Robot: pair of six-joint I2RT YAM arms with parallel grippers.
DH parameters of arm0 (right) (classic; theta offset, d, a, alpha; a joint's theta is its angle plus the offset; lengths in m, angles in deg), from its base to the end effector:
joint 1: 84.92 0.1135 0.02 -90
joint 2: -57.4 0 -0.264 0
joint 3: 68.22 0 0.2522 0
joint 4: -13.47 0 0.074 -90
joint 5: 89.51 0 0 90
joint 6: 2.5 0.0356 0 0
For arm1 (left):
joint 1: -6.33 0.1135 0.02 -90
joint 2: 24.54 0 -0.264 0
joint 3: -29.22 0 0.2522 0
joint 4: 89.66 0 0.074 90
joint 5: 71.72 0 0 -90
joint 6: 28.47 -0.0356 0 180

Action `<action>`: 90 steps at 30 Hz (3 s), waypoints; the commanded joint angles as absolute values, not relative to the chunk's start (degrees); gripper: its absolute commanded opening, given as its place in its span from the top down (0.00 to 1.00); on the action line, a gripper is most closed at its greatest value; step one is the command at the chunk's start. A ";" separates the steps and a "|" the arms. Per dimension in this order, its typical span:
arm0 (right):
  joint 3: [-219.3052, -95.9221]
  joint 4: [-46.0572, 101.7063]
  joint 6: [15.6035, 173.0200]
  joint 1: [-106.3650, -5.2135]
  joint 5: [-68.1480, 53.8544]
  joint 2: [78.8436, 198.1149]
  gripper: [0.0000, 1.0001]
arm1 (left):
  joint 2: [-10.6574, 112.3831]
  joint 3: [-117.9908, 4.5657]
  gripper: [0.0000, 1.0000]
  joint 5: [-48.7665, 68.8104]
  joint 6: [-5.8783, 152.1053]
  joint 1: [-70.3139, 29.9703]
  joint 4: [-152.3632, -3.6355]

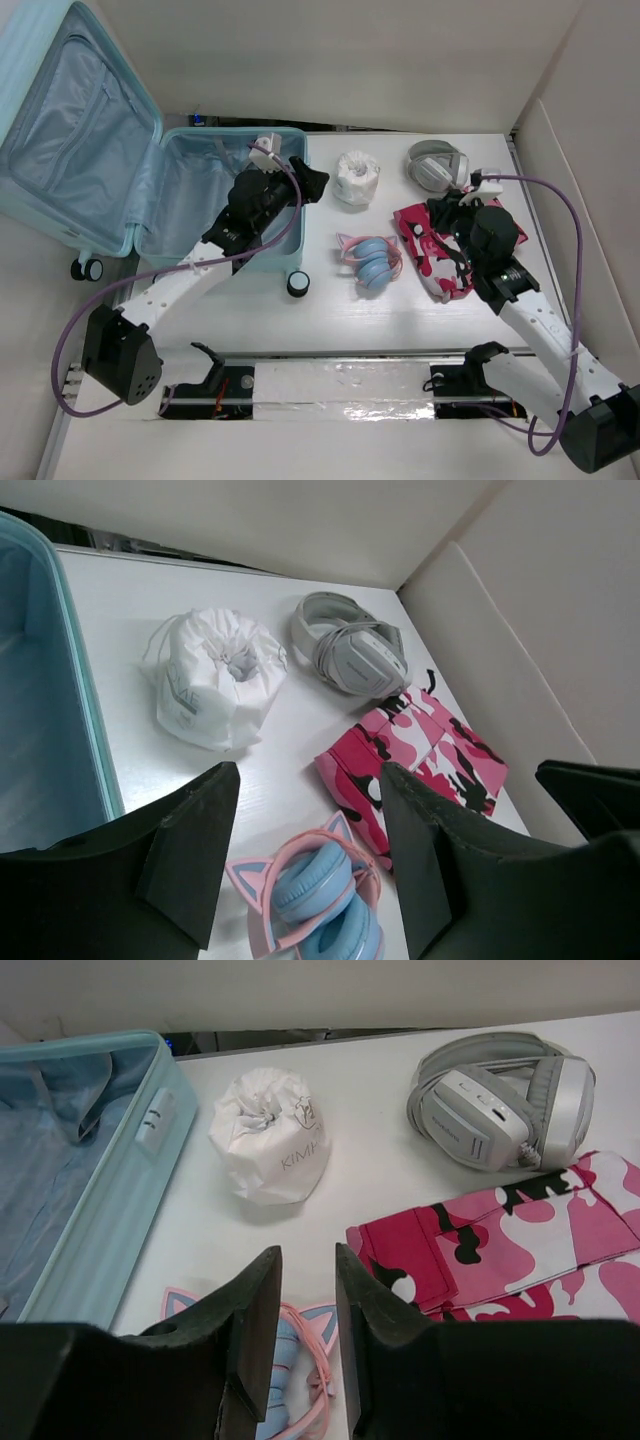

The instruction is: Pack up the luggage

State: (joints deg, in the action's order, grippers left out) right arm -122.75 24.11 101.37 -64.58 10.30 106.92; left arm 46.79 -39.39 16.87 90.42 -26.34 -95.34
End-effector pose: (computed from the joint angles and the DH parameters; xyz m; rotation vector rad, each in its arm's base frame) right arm 0.1975 0.0668 0.3256 0.0355 1.6765 0.3085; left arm 0.2494 -0.1610 0.3573 0.0728 1.5826 -0.8704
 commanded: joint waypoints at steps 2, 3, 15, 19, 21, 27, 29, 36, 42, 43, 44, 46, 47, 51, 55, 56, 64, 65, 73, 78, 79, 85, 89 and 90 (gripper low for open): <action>-121.88 19.06 101.91 -64.70 8.58 106.00 0.78 | 49.72 -45.26 0.53 17.75 87.64 -26.37 -96.03; -121.79 18.88 101.91 -64.70 8.49 105.92 0.86 | 51.64 -46.06 0.58 17.76 87.46 -26.37 -96.11; -119.95 17.48 102.79 -64.70 8.93 104.60 1.00 | 79.31 -78.83 0.82 41.48 77.09 -33.66 -71.08; -119.25 16.77 102.97 -64.70 9.82 103.72 0.93 | 86.36 -87.27 0.57 40.52 75.60 -33.14 -65.54; -119.16 16.33 102.88 -64.70 8.76 104.15 0.85 | 90.30 -92.19 0.52 40.43 75.51 -33.14 -63.86; -119.95 16.68 102.53 -64.70 7.44 105.65 0.63 | 99.19 -102.22 0.47 39.47 76.03 -31.82 -59.81; -119.95 16.59 102.18 -64.70 6.91 105.74 0.63 | 100.96 -104.76 0.47 39.03 76.47 -31.03 -59.02; -119.77 16.42 102.17 -64.70 5.68 105.56 0.63 | 110.44 -113.56 0.47 32.70 76.48 -28.30 -56.21; -120.21 16.60 101.74 -64.70 4.80 106.26 0.63 | 115.46 -117.35 0.47 28.57 76.03 -27.77 -55.51; -120.39 16.59 101.74 -64.70 4.71 106.35 0.63 | 115.81 -117.35 0.48 28.04 76.12 -27.77 -55.68; -120.30 16.59 101.74 -64.70 4.63 106.44 0.63 | 116.08 -117.35 0.49 27.69 76.21 -27.77 -55.68; -120.39 16.68 101.74 -64.70 4.63 106.79 0.63 | 116.78 -117.35 0.52 26.55 76.21 -27.25 -55.77; -120.47 16.60 101.74 -64.70 4.45 106.88 0.63 | 117.13 -117.35 0.53 26.02 76.04 -27.25 -55.94; -120.56 16.59 101.73 -64.70 4.45 107.23 0.63 | 118.80 -117.52 0.62 23.13 76.21 -27.25 -56.47; -120.48 16.68 101.56 -64.70 4.45 107.15 0.63 | 118.81 -117.17 0.87 21.80 77.09 -27.25 -58.05; -120.48 16.68 101.47 -64.70 4.28 107.23 0.63 | 118.28 -116.56 0.90 21.80 77.18 -27.25 -58.84; -120.65 16.59 101.47 -64.70 4.01 107.67 0.63 | 100.28 -105.49 0.98 19.42 78.93 -27.77 -69.29; -120.65 16.68 101.47 -64.70 3.75 107.67 0.63 | 98.78 -105.13 0.98 19.60 79.28 -27.25 -69.56; -120.65 16.51 101.82 -64.70 2.08 107.50 0.63 | 82.08 -92.23 0.98 25.83 84.55 -13.31 -72.73; -120.83 16.95 101.82 -64.70 1.37 106.53 0.62 | 74.17 -76.16 0.95 22.25 90.88 -1.25 -78.53; -120.83 17.12 101.82 -64.70 1.37 106.27 0.61 | 74.07 -75.17 0.95 21.98 91.85 0.16 -78.27; -120.83 17.21 101.91 -64.70 1.28 105.39 0.61 | 75.56 -71.91 0.96 27.15 90.63 6.06 -74.32; -121.18 18.00 101.91 -64.70 1.63 105.47 0.61 | 76.09 -69.97 0.93 33.65 88.70 7.65 -73.70; -121.27 18.09 101.91 -64.70 1.55 105.47 0.61 | 76.96 -70.58 0.93 35.58 87.56 7.65 -73.00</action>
